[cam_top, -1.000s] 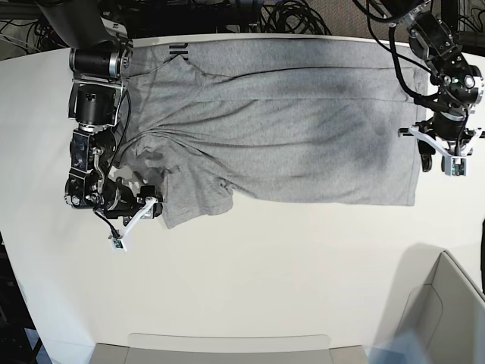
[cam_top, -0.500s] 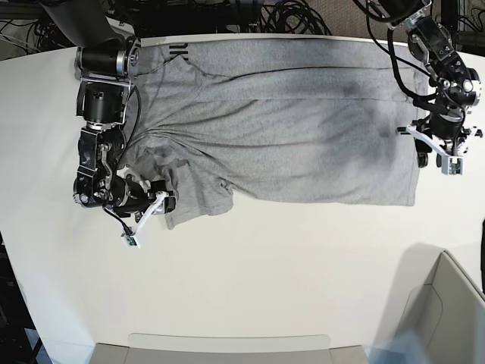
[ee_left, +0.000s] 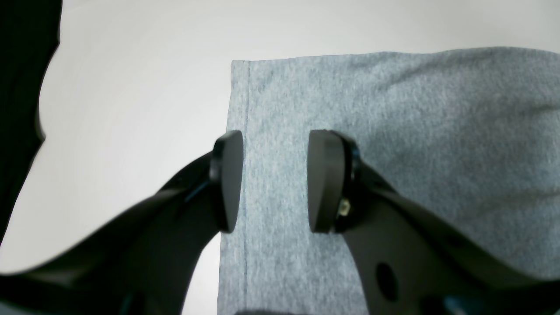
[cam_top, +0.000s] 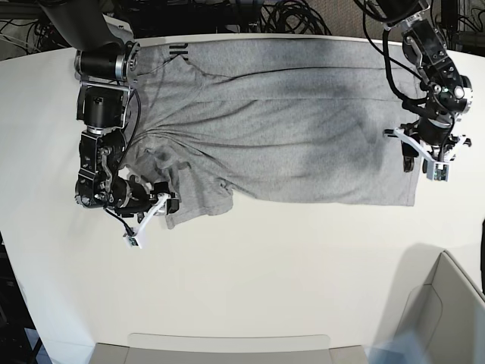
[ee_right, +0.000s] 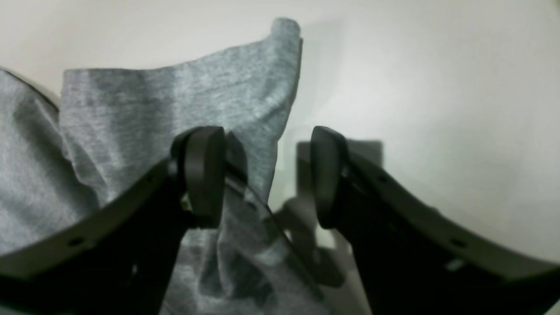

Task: Fold the T-shirt properly
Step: 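Lower the left gripper to the shirt's side edge and grasp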

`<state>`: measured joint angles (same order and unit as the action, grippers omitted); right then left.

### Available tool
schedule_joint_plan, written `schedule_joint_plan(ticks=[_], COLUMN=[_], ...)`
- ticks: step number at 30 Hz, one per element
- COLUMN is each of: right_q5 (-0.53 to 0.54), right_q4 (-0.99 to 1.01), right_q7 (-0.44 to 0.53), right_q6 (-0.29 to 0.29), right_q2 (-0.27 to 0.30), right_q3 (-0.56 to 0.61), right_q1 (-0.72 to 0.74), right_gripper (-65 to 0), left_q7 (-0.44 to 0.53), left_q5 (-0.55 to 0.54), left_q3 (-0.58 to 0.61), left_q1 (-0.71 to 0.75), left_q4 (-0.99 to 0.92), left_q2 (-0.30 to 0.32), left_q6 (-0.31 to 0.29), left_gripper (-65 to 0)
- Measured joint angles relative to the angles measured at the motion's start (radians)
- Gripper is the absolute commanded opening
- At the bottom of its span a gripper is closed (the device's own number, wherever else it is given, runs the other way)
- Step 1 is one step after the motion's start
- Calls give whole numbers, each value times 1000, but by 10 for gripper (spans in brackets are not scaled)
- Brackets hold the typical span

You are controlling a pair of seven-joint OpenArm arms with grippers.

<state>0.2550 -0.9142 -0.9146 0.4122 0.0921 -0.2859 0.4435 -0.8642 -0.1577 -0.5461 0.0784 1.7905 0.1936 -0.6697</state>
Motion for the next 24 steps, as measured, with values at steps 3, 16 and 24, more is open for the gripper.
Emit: schedule_joint_plan(ticks=[3,16,24], right_q5=[2,1,1], right_q4=[1,0,1], right_q7=[3,0,2], right_q6=[0,5,4], right_q2=[-1,1,2], right_q3=[0,6,6], right_q1=[0,0,0], right_gripper=[-338,-338,-339], left_q7=[-5,92,249], left_q5=[-2,-11,-8], left_q3=[0,201,206], left_q1=[-57,-449,-561], left_q4=[-58,-761,-1167], left_q2=[31,293,352], left_q6=[-8,-30,-27], left_gripper=[-347,-280,-280])
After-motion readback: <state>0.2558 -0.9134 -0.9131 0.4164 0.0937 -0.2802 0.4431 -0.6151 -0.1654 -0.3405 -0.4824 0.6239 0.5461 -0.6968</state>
